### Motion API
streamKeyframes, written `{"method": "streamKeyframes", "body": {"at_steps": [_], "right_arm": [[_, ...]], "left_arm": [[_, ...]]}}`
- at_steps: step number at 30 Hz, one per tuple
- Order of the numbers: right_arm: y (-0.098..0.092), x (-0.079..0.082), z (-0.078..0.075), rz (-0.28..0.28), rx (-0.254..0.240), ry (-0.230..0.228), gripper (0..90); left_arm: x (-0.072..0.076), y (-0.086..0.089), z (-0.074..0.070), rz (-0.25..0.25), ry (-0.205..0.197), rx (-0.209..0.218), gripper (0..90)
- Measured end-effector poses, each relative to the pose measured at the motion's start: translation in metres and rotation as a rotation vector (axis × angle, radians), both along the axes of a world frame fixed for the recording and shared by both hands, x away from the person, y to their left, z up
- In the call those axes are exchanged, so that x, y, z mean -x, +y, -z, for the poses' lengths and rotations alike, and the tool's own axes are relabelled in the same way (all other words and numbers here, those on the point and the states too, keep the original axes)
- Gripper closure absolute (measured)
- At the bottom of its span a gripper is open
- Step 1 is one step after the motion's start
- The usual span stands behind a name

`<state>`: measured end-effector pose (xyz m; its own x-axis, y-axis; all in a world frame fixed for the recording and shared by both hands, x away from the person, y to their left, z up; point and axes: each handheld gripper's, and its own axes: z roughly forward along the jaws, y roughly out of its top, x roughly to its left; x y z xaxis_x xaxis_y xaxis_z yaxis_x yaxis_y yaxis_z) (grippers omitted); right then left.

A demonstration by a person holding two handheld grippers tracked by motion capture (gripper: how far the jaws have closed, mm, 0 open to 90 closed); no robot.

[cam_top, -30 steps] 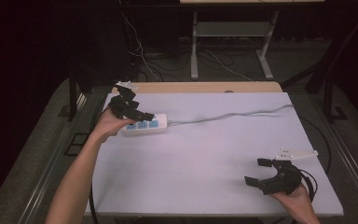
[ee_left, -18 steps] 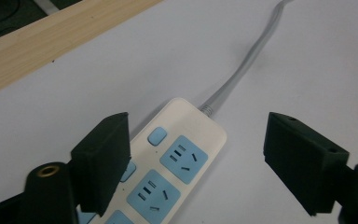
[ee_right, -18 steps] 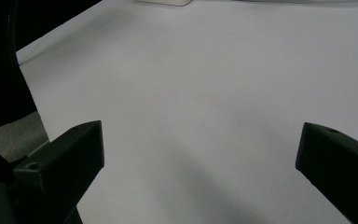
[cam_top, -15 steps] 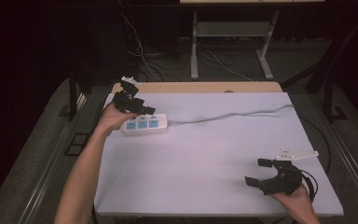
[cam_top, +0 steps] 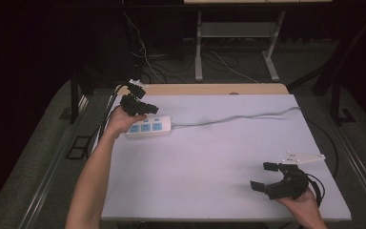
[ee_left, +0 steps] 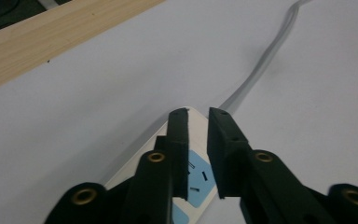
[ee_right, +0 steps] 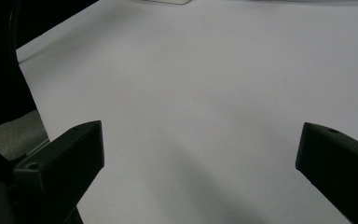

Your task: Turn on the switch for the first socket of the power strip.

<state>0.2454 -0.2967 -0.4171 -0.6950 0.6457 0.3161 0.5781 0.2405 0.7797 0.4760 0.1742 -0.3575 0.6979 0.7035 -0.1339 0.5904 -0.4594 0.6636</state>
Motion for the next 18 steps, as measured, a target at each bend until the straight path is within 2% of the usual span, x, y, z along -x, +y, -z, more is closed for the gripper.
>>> {"method": "streamKeyframes", "body": {"at_steps": [4,9,18], "right_arm": [[0.000,0.000,0.000,-0.004,-0.002,0.000,0.6],[0.000,0.000,0.000,-0.007,0.002,0.000,0.6],[0.000,0.000,0.000,-0.010,0.000,-0.001,0.6]], "left_arm": [[-0.003,-0.002,0.006,-0.026,-0.004,-0.008,88.8],[-0.007,-0.003,0.014,-0.039,-0.002,-0.009,89.2],[-0.013,0.001,0.029,-0.067,0.016,0.021,89.3]]}}
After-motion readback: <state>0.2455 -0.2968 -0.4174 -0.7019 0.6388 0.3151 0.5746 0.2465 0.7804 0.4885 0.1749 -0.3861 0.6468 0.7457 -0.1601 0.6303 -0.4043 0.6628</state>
